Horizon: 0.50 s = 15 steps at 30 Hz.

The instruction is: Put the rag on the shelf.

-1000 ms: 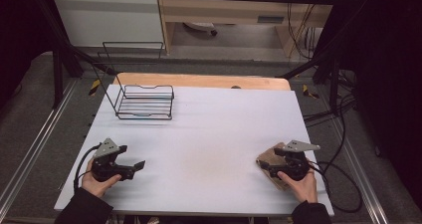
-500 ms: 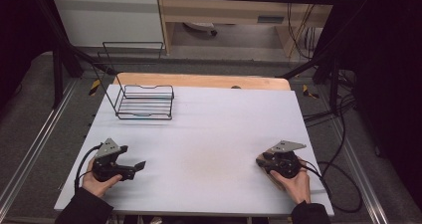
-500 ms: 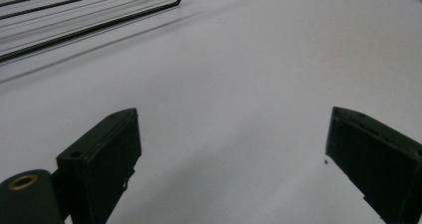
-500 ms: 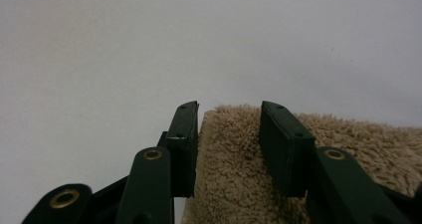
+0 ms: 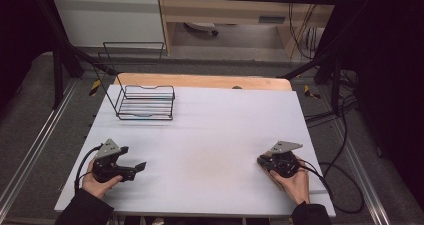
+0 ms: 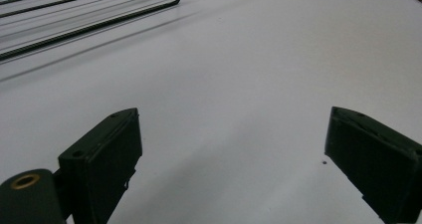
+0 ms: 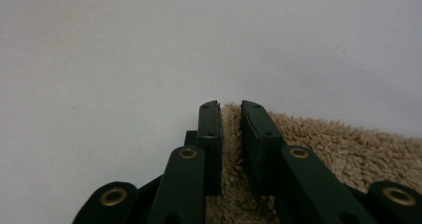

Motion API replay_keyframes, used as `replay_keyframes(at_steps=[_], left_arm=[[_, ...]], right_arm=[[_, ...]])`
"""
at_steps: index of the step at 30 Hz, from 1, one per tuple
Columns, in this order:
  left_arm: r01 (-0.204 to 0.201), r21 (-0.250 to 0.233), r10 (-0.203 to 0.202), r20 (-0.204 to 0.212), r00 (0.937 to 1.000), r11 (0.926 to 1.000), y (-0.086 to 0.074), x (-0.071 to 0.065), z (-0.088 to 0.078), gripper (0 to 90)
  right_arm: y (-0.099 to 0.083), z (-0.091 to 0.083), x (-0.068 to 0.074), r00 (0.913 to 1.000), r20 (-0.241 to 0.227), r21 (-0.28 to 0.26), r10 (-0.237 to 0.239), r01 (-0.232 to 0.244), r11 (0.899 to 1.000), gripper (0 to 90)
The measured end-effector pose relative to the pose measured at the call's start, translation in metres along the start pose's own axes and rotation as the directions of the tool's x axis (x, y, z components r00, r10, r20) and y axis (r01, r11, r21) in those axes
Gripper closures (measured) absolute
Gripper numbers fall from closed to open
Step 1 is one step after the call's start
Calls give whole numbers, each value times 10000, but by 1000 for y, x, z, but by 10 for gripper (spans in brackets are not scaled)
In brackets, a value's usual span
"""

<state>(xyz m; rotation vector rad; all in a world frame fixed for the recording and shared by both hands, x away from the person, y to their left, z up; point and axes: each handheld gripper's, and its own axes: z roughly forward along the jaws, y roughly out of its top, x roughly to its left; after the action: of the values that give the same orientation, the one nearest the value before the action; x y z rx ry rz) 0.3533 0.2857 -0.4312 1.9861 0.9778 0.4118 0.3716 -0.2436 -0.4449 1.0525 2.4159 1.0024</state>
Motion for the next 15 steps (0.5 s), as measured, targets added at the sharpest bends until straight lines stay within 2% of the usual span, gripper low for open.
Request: replay_keyframes(at_steps=[7, 11, 15], left_arm=[[-18, 30, 18, -14, 10000, 10000, 0, 0, 0, 78], [-3, 33, 3, -20, 10000, 10000, 1, 0, 0, 80], [4, 31, -4, -5, 10000, 10000, 1, 0, 1, 80]], right_arm=[[3, 2, -1, 10000, 42, -7, 24, -24, 10000, 849], [5, 1, 1, 9998, 172, -207, -49, 53, 9998, 855], [8, -1, 3, 10000, 15, -407, -90, 90, 9991, 858]])
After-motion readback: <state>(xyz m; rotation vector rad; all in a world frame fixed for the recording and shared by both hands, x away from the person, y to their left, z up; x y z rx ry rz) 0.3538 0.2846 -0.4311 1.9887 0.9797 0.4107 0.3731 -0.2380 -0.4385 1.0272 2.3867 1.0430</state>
